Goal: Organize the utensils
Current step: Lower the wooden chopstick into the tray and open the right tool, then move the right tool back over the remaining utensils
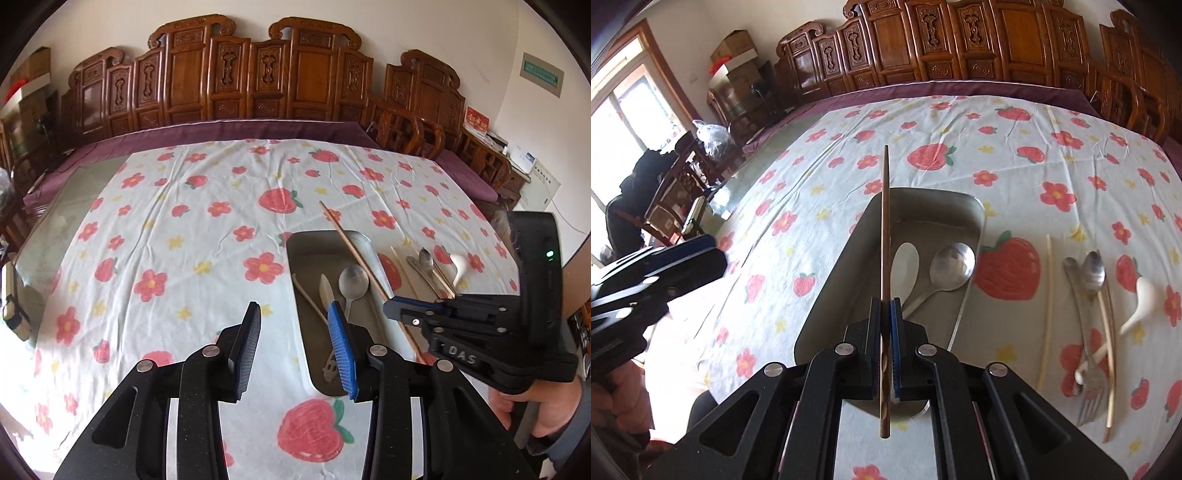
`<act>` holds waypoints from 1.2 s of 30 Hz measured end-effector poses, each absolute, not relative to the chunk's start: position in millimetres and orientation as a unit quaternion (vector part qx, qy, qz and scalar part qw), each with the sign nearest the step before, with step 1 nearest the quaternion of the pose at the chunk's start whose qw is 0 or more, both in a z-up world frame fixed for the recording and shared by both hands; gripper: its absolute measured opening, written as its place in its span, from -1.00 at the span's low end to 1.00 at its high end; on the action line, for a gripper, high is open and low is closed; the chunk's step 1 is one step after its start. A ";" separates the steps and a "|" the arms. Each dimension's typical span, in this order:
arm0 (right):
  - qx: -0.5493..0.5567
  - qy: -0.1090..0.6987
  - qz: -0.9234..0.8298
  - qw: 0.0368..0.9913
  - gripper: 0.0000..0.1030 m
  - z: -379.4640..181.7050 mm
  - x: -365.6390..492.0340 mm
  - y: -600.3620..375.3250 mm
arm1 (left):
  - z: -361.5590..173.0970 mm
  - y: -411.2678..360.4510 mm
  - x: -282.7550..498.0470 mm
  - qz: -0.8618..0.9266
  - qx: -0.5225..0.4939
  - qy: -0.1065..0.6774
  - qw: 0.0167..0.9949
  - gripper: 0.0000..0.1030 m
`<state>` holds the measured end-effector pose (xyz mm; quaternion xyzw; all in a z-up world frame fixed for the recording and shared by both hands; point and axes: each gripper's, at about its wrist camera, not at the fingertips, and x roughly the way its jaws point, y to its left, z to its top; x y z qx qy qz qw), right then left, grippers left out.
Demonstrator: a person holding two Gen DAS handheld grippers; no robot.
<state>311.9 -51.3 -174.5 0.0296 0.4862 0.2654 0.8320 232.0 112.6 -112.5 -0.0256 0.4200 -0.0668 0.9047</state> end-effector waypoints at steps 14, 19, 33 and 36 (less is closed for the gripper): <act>0.025 0.497 0.242 0.833 -0.88 -204.6 319.2 -42.3 | -112.3 122.9 223.0 -0.051 -0.035 0.403 0.913 0.44; 0.027 0.499 0.241 0.832 -0.88 -207.9 319.3 -44.7 | -113.2 123.5 223.5 -0.049 -0.036 0.403 0.913 0.49; 0.024 0.480 0.263 0.837 -0.85 -186.2 306.4 -71.6 | -109.5 109.8 223.5 -0.051 -0.029 0.397 0.916 0.50; 0.015 0.464 0.260 0.846 -0.85 -170.3 297.1 -93.4 | -106.1 100.4 223.8 -0.056 -0.023 0.394 0.917 0.50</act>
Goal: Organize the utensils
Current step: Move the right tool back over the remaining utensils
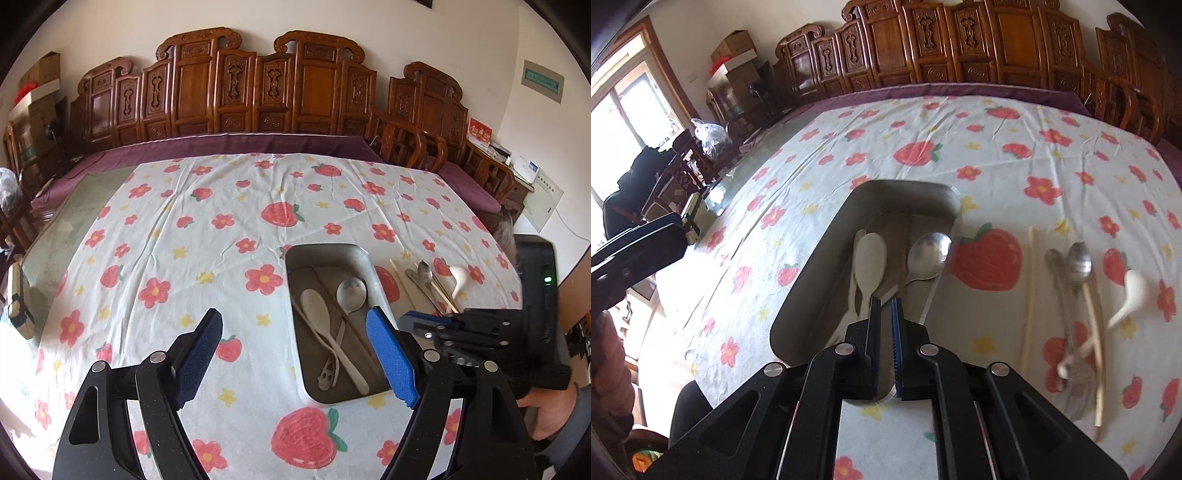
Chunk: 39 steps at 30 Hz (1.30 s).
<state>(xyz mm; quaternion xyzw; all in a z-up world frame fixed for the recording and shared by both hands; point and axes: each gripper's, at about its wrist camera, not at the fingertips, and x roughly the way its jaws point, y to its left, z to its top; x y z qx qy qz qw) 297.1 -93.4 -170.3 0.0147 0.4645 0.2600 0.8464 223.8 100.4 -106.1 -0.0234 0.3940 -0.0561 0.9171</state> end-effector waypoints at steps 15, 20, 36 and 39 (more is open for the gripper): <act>0.002 0.429 0.209 0.879 -0.85 -134.8 261.8 -195.0 | -107.3 42.8 230.6 -0.094 -0.007 0.391 0.915 0.75; -0.006 0.438 0.185 0.880 -0.62 -147.2 254.7 -221.2 | -115.1 19.9 234.3 -0.114 -0.003 0.400 0.909 0.75; -0.013 0.497 0.161 0.853 -0.62 -215.8 302.7 -242.2 | -136.9 -27.3 236.4 -0.145 0.020 0.421 0.895 0.75; -0.020 0.508 0.157 0.847 -0.62 -230.3 320.0 -240.8 | -139.2 -31.1 237.4 -0.146 0.021 0.424 0.894 0.75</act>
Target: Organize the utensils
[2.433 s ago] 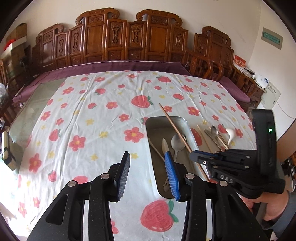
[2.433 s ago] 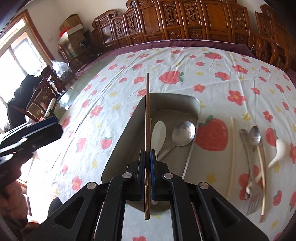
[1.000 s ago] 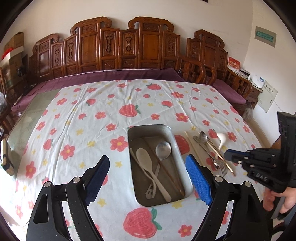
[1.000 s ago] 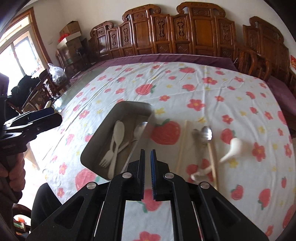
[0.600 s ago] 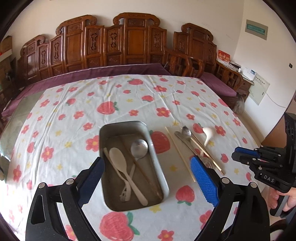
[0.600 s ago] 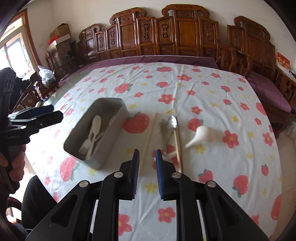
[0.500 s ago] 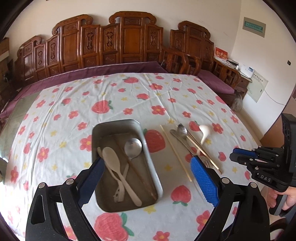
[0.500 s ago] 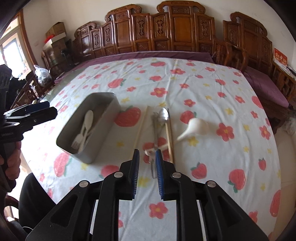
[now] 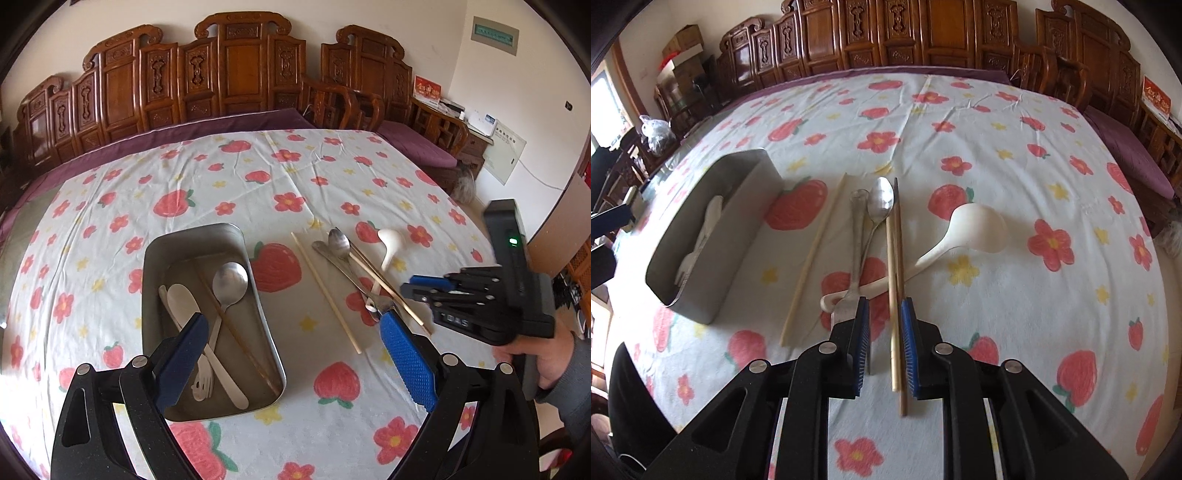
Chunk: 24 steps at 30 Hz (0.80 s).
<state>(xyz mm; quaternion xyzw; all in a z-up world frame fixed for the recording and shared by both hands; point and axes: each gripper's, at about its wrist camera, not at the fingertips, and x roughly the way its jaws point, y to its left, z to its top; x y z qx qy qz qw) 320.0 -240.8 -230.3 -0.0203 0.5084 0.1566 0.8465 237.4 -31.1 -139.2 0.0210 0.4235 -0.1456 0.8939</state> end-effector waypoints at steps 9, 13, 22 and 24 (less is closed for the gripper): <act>0.018 0.532 0.157 0.832 -0.62 -252.9 356.5 -251.3 | -147.4 -42.3 240.2 -0.150 0.035 0.432 0.889 0.75; 0.027 0.544 0.153 0.825 -0.76 -257.5 361.7 -252.4 | -149.3 -43.4 241.6 -0.150 0.035 0.435 0.887 0.75; 0.013 0.533 0.141 0.834 -0.88 -245.9 345.1 -254.4 | -158.8 -55.1 247.3 -0.152 0.041 0.444 0.882 0.75; 0.015 0.529 0.140 0.837 -0.88 -241.4 337.3 -257.3 | -162.1 -59.4 250.6 -0.153 0.041 0.447 0.880 0.75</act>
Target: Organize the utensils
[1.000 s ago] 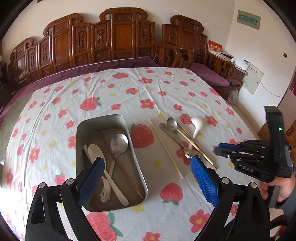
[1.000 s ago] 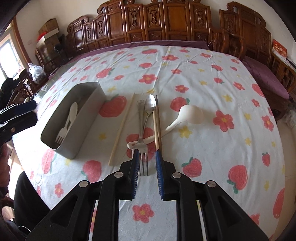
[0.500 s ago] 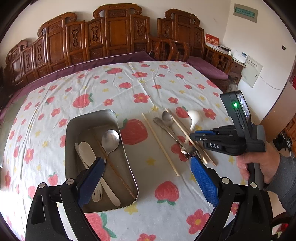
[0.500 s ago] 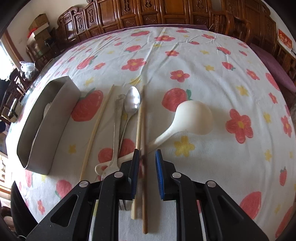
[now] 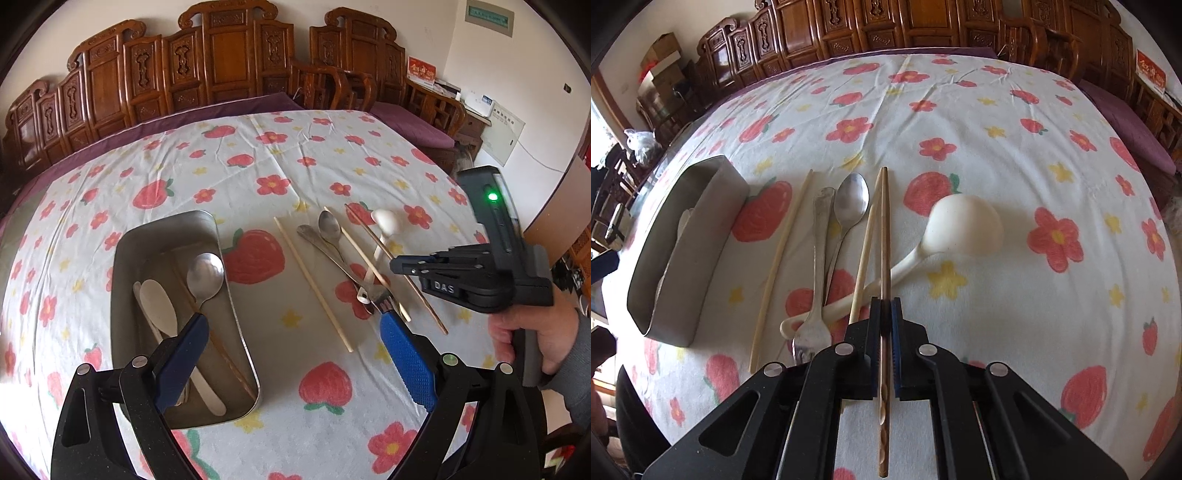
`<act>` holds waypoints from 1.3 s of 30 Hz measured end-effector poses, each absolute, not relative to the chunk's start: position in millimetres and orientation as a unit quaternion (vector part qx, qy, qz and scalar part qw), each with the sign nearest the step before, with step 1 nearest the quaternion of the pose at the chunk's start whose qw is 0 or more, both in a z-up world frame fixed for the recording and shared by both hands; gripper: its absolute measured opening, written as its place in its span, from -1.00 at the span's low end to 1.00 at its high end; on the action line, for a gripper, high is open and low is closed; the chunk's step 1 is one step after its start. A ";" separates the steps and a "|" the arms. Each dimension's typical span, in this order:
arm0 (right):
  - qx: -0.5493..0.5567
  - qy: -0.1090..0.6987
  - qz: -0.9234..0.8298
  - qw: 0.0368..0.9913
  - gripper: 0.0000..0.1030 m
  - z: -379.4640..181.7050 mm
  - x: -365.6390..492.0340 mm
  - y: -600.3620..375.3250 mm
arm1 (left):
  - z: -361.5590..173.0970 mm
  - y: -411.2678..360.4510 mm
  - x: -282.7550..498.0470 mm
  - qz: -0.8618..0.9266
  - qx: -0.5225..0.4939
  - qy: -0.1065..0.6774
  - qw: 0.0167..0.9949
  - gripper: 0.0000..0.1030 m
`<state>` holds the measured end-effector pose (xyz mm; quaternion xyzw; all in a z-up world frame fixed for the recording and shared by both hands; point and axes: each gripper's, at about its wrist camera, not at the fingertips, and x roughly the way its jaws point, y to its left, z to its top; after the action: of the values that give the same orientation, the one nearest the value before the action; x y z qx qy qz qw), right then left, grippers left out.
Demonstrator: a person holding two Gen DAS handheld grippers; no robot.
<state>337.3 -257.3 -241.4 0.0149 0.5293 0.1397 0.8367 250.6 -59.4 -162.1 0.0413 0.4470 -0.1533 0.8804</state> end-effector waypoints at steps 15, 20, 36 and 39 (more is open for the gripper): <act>0.020 0.502 0.152 0.851 -0.88 -215.1 275.1 -273.6 | -192.8 -102.0 294.4 -0.161 0.045 0.492 0.854 0.10; 0.018 0.496 0.157 0.854 -0.88 -212.2 267.1 -275.0 | -214.3 -102.7 317.4 -0.140 0.034 0.524 0.839 -0.10; 0.030 0.497 0.153 0.854 -0.88 -210.5 256.6 -280.5 | -243.7 -115.7 350.9 -0.104 0.059 0.572 0.811 -0.58; 0.028 0.497 0.155 0.853 -0.88 -209.5 256.2 -279.8 | -243.7 -118.9 350.4 -0.101 0.069 0.575 0.809 -0.59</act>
<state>256.2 -279.8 -209.5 0.0284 0.4973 0.1547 0.8532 350.4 -118.9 -243.7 0.0688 0.5748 -0.1015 0.8091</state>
